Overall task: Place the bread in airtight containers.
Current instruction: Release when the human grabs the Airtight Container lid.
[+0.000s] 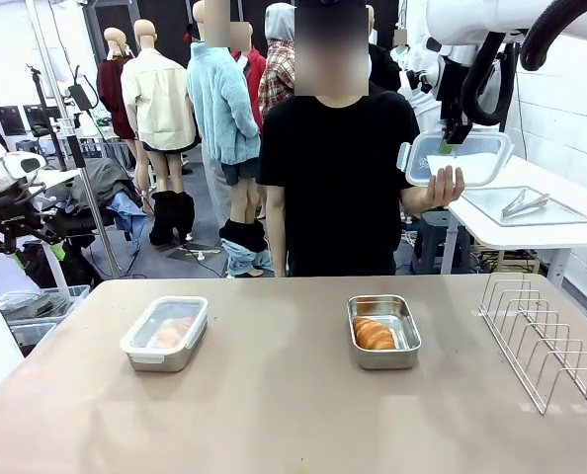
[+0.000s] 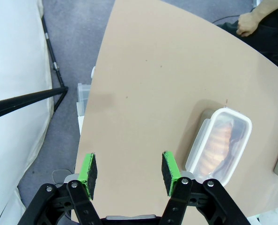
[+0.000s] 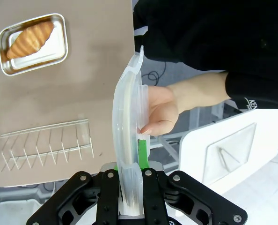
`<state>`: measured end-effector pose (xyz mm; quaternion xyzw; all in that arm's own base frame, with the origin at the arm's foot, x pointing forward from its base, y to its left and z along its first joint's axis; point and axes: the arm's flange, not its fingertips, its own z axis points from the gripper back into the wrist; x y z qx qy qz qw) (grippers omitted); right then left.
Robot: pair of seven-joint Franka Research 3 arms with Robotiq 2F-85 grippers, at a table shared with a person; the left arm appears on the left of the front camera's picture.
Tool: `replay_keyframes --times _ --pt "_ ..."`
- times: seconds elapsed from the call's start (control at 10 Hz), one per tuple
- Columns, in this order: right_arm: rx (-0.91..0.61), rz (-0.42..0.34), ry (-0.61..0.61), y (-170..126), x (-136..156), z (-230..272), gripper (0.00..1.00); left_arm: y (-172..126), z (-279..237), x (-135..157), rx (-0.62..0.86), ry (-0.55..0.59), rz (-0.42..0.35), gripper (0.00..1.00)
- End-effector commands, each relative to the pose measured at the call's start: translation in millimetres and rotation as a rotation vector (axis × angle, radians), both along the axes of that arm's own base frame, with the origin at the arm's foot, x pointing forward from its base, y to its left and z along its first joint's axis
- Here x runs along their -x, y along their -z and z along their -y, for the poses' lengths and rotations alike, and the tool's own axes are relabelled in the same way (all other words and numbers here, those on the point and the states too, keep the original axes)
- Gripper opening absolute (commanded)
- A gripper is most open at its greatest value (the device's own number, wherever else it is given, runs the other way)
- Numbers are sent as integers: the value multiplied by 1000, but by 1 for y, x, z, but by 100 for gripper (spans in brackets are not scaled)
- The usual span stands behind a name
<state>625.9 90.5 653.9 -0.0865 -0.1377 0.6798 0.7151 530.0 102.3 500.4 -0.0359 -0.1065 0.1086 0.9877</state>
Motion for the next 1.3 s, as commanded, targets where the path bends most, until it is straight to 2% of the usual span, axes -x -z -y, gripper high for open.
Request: replay_keyframes --times 0.0,0.3,0.6,0.8,0.9,1.2 --pt "0 -2 2 1 4 1 0 -2 0 1 -17 -11 1 72" --pt "0 0 0 0 0 0 0 -2 0 1 -17 -11 1 72" --pt "23 -13 -31 -10 26 16 59 -2 0 1 -17 -11 1 72" --pt "80 -12 -125 -15 50 38 96 -2 0 1 -17 -11 1 72" --pt "94 -20 -156 -16 63 52 100 -2 0 1 -17 -11 1 72" --pt "102 -78 -177 -2 99 91 100 -2 0 1 -17 -11 1 72"
